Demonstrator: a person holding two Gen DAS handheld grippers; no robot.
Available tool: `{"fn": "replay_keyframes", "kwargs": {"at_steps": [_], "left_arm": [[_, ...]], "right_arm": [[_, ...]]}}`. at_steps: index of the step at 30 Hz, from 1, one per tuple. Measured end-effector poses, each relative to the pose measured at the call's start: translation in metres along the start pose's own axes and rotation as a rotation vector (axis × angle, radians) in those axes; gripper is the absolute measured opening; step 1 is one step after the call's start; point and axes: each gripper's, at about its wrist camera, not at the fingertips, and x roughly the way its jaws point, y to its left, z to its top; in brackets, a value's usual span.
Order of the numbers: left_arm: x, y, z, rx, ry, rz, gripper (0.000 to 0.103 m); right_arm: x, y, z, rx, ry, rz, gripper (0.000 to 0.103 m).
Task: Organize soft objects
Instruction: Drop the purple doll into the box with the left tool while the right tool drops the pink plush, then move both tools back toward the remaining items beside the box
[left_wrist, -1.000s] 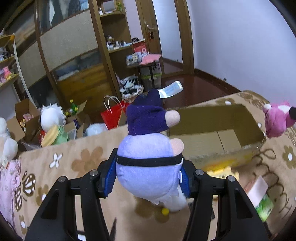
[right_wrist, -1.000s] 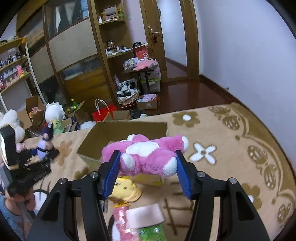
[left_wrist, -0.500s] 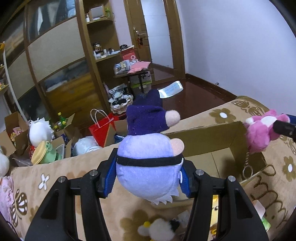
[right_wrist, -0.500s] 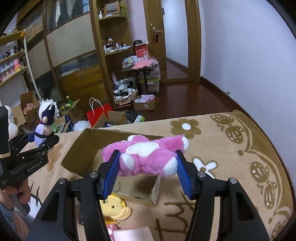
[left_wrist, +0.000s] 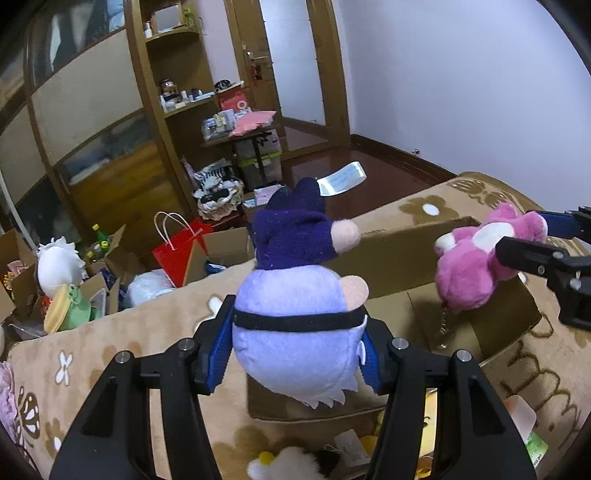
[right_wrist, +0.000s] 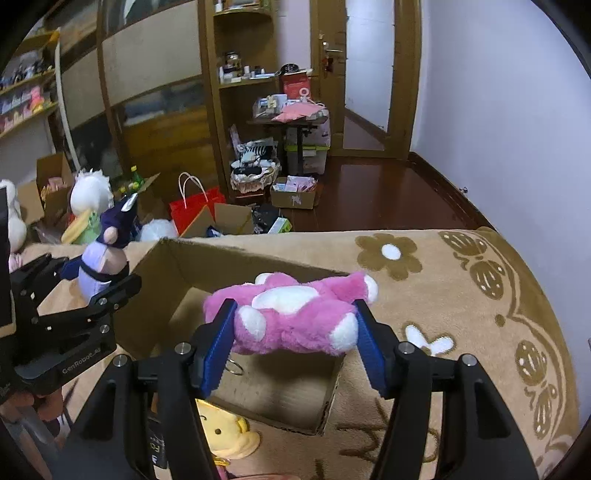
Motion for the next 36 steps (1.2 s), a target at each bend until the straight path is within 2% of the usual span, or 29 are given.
{"fn": "replay_keyframes", "kwargs": {"at_steps": [9, 11, 15, 17, 20, 22, 25, 28, 36], "left_arm": [[0.005, -0.008, -0.006, 0.023, 0.004, -0.012, 0.061], [0.005, -0.008, -0.006, 0.018, 0.005, -0.006, 0.078], [0.004, -0.004, -0.008, 0.009, 0.015, 0.016, 0.082], [0.003, 0.000, -0.009, 0.009, 0.028, 0.025, 0.084], [-0.005, 0.007, -0.010, -0.010, 0.015, 0.040, 0.097], [-0.013, 0.011, -0.011, -0.021, 0.002, 0.039, 0.099], [-0.026, 0.016, -0.012, -0.027, -0.004, 0.039, 0.100], [-0.040, 0.022, -0.015, -0.032, -0.009, 0.044, 0.101], [-0.074, 0.034, -0.030, -0.059, 0.035, 0.035, 0.102]], "right_arm": [[0.004, -0.003, -0.013, 0.009, 0.030, 0.029, 0.074], [0.004, -0.005, -0.015, 0.012, 0.032, 0.031, 0.078], [0.003, -0.006, -0.017, 0.026, 0.043, 0.035, 0.084], [0.001, -0.006, -0.017, 0.036, 0.045, 0.040, 0.091], [-0.006, -0.008, -0.018, 0.060, 0.035, 0.061, 0.092], [-0.011, -0.008, -0.019, 0.058, 0.034, 0.069, 0.094], [-0.024, -0.006, -0.018, 0.052, 0.010, 0.046, 0.103], [-0.039, -0.007, -0.017, 0.081, -0.019, 0.037, 0.103], [-0.070, -0.007, -0.026, 0.113, -0.010, 0.006, 0.103]]}}
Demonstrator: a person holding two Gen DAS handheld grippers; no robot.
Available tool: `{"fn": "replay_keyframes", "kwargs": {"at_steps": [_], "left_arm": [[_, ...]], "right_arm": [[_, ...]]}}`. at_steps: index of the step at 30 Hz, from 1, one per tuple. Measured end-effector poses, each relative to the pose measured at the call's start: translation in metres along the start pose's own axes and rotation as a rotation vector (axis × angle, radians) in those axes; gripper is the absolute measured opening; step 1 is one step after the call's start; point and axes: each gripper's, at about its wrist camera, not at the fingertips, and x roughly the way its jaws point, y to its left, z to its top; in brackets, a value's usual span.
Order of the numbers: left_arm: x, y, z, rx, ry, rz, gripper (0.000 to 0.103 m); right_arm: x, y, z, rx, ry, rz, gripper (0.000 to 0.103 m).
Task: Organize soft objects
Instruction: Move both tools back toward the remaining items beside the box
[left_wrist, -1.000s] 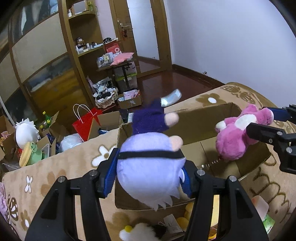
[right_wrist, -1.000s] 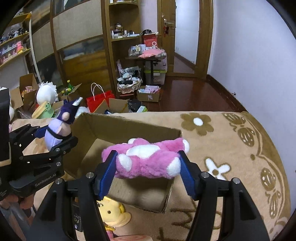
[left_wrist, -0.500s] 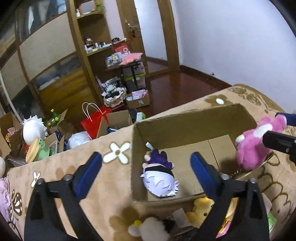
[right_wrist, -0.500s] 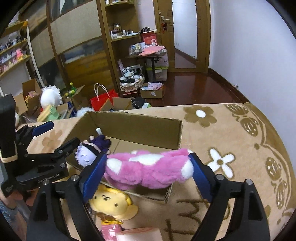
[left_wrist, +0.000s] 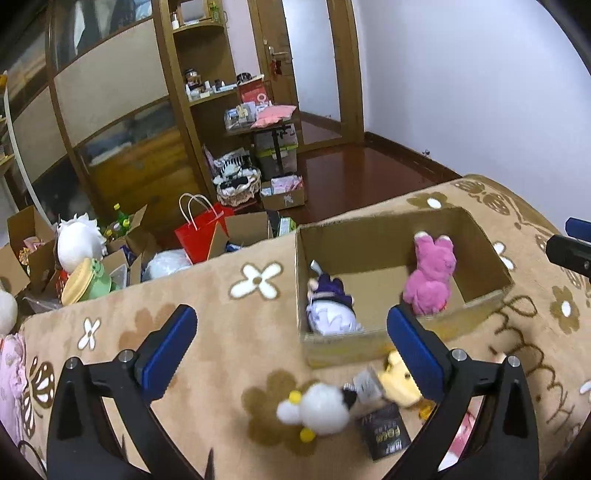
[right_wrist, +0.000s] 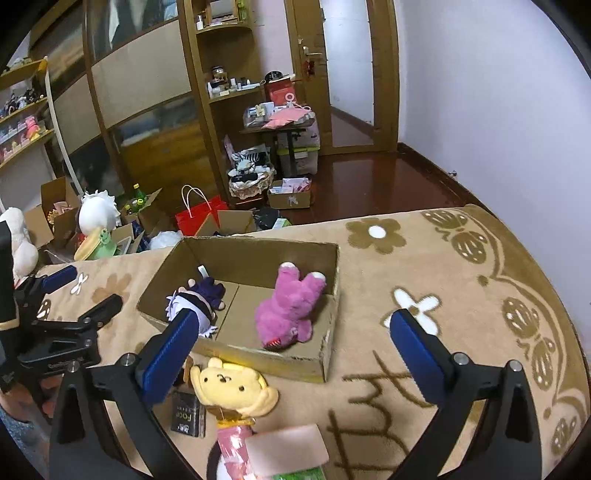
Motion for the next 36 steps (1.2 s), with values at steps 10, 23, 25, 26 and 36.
{"fn": "replay_keyframes", "kwargs": {"at_steps": [10, 23, 25, 26, 36], "left_arm": [[-0.012, 0.003, -0.031, -0.025, 0.105, -0.013, 0.102], [0.007, -0.023, -0.066, 0.021, 0.203, -0.044, 0.102], [0.010, -0.025, -0.069, 0.022, 0.211, -0.053, 0.102], [0.014, -0.027, -0.071, 0.021, 0.222, -0.061, 0.102], [0.035, -0.040, -0.082, 0.032, 0.280, -0.085, 0.102]], "right_arm": [[-0.012, 0.002, -0.023, 0.019, 0.052, -0.007, 0.103], [0.013, 0.020, -0.054, -0.047, 0.153, -0.031, 0.103], [0.020, 0.023, -0.059, -0.066, 0.169, -0.036, 0.103], [0.023, 0.023, -0.062, -0.073, 0.175, -0.037, 0.103], [0.056, 0.013, -0.081, -0.058, 0.274, -0.043, 0.103]]}}
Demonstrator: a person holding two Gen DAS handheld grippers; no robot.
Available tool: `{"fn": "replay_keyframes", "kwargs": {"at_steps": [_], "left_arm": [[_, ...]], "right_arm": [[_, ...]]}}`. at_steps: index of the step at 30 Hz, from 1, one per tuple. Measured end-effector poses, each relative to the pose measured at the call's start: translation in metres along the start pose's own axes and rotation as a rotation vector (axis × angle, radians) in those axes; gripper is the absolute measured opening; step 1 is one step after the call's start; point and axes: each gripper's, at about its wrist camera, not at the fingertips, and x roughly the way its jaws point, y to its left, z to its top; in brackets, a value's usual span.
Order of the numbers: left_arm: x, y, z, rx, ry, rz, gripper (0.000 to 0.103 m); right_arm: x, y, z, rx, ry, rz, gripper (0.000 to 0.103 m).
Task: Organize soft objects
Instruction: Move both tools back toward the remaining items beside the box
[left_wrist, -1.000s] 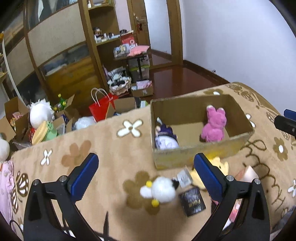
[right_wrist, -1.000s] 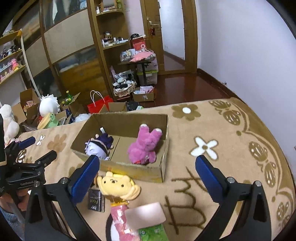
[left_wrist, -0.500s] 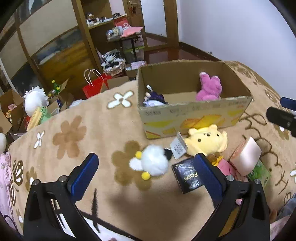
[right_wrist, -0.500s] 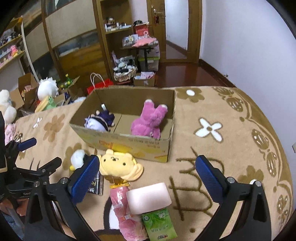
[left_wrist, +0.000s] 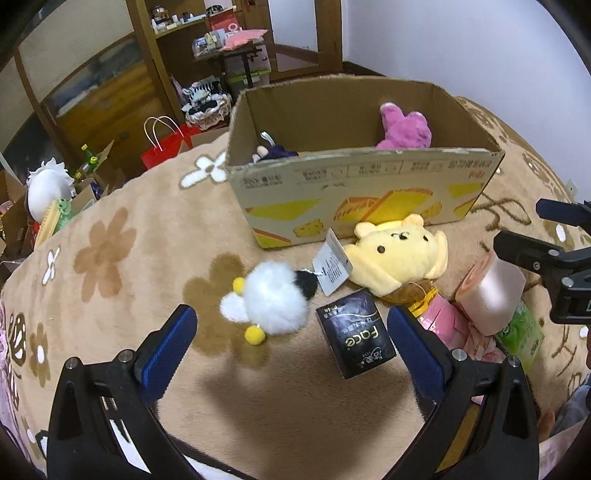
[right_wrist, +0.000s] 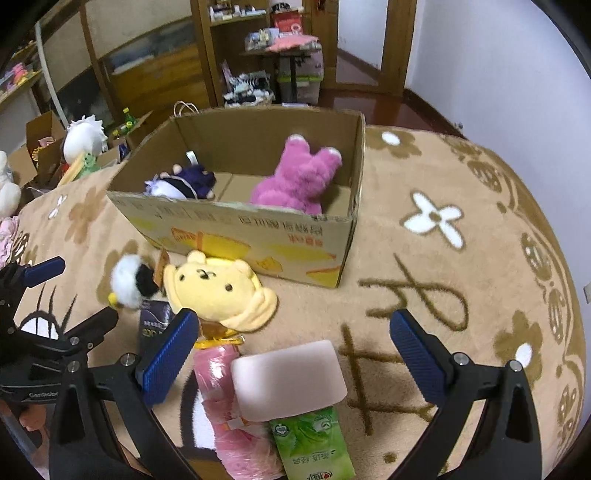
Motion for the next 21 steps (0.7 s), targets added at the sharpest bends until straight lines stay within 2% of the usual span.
{"fn": "replay_keyframes", "kwargs": {"at_steps": [21], "left_arm": [[0.040, -0.013, 0.001, 0.009, 0.096, -0.057, 0.102]], "right_arm": [[0.046, -0.021, -0.014, 0.043, 0.135, 0.023, 0.103]]}}
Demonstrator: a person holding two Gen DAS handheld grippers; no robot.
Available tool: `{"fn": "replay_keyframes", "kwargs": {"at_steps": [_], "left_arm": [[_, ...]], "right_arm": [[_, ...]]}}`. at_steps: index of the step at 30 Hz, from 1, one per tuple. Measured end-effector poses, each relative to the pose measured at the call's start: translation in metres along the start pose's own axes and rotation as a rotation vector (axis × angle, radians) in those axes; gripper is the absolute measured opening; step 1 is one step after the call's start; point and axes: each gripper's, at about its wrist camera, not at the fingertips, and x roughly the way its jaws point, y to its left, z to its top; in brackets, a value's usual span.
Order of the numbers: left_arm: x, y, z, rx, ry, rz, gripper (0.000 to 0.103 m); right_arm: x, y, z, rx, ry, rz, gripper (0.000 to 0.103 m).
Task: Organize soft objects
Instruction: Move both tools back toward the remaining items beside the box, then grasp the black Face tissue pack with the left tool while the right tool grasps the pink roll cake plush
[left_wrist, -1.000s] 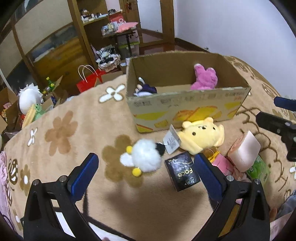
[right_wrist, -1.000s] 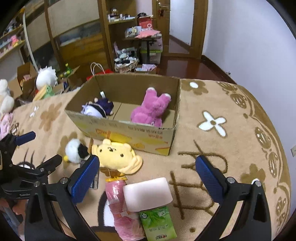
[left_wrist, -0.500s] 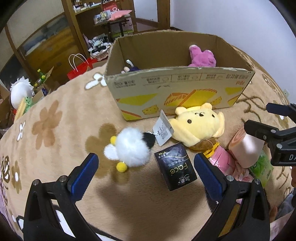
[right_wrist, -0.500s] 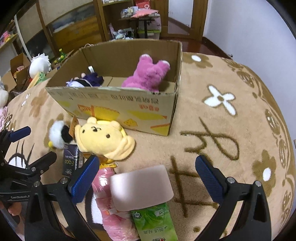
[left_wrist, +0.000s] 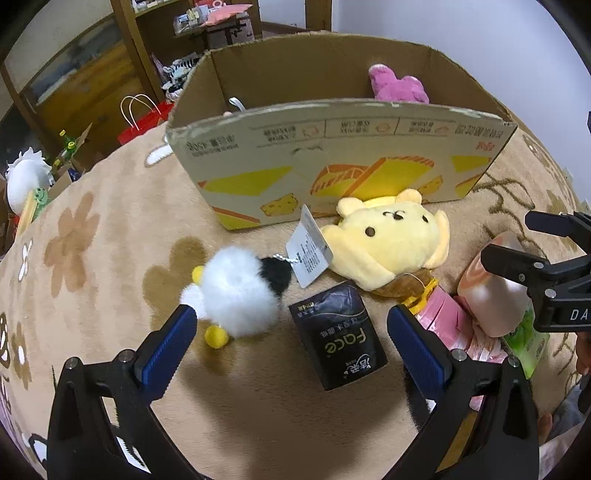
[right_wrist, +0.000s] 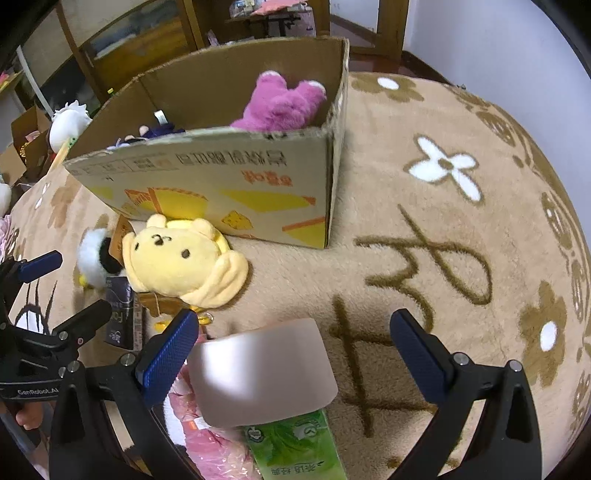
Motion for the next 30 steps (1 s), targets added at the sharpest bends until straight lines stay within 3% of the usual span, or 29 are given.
{"fn": "replay_keyframes", "kwargs": {"at_steps": [15, 17, 20, 25, 30], "left_arm": [[0.014, -0.017, -0.005, 0.029, 0.048, -0.056, 0.100], [0.019, -0.018, -0.006, 0.025, 0.071, -0.068, 0.088], [0.030, -0.019, -0.007, 0.014, 0.113, -0.090, 0.081], [0.037, -0.018, -0.010, 0.027, 0.130, -0.102, 0.076], [0.042, -0.021, -0.011, 0.030, 0.139, -0.096, 0.067]], "right_arm": [[0.014, 0.000, -0.001, -0.002, 0.040, 0.031, 0.103], [0.016, -0.001, 0.000, -0.003, 0.043, 0.030, 0.103], [0.018, 0.000, -0.001, -0.003, 0.045, 0.028, 0.103], [0.026, -0.001, 0.000, 0.011, 0.065, 0.059, 0.103], [0.029, -0.002, 0.001, 0.025, 0.094, 0.112, 0.087]]}}
